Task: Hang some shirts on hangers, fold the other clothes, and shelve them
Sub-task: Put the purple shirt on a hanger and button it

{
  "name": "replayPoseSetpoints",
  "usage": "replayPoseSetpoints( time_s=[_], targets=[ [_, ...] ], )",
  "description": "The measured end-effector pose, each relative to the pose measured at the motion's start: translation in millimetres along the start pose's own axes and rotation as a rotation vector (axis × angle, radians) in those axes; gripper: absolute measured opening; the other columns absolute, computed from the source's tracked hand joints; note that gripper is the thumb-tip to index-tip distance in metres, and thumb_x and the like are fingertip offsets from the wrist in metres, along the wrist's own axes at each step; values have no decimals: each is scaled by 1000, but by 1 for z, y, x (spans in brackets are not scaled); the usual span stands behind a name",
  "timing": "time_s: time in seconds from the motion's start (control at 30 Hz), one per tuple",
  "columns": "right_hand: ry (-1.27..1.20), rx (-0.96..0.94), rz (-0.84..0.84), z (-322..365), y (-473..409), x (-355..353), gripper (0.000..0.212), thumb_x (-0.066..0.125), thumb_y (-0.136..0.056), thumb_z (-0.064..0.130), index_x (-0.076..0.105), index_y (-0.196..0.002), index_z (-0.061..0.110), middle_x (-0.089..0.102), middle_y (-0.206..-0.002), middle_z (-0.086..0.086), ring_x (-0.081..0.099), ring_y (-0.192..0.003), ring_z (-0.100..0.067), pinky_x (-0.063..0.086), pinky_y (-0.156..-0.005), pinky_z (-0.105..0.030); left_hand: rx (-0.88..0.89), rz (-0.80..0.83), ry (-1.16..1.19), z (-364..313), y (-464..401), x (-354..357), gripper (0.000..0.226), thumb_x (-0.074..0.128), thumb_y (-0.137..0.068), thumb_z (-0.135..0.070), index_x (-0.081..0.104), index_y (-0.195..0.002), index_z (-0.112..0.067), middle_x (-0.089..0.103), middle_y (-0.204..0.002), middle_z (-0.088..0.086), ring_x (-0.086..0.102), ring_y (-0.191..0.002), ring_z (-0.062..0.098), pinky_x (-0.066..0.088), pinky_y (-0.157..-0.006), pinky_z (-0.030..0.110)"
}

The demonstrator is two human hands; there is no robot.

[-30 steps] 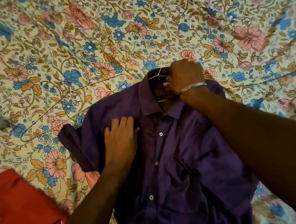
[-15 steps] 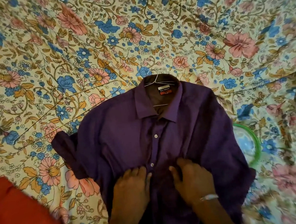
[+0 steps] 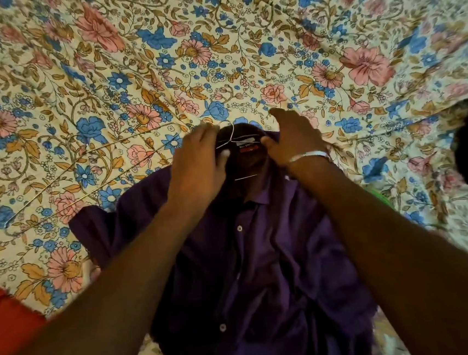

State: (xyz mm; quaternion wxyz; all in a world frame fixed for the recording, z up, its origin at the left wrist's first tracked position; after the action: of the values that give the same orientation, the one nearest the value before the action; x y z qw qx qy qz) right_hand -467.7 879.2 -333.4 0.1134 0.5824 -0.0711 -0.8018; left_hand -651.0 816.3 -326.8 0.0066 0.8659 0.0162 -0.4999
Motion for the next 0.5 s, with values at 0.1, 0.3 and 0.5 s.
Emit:
replayPoseSetpoints(
  time_s=[0.1, 0.3, 0.5],
  targets=[
    [189, -40, 77, 9, -14, 31, 58, 66, -91, 41, 47, -142, 21, 52, -137, -10, 46, -129, -34, 42, -100, -50, 77, 200, -163, -17, -55, 26, 61, 62, -98, -24, 37, -153, -16, 35, -160, 9, 32, -147, 31, 32, -116, 52],
    [21, -93, 27, -6, 24, 21, 23, 56, -97, 27, 60, -117, 17, 68, -107, -10, 60, -103, -34, 48, -84, -43, 237, 435, -295, -43, -62, 26, 32, 66, -97, -23, 62, -127, -16, 55, -125, 10, 55, -117, 33, 42, -98, 48],
    [-113, -233, -110, 24, 84, -47, 9, 53, -98, 29, 59, -102, 24, 63, -94, -1, 59, -88, -29, 46, -77, -44, 306, 344, 24, -84, -16, -96, 24, 74, -91, -31, 72, -113, -20, 56, -88, -3, 54, -82, 16, 36, -72, 28]
  ],
)
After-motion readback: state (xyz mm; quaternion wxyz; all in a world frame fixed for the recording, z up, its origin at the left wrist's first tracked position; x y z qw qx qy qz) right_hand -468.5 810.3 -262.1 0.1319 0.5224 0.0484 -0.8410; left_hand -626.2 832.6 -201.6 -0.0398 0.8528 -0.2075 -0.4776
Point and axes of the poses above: each hand's wrist, its own y-axis away from the middle knuckle, its own x-axis out of the palm, z = x × y, the point moved 7 cm from there along -y, towards the middle knuckle
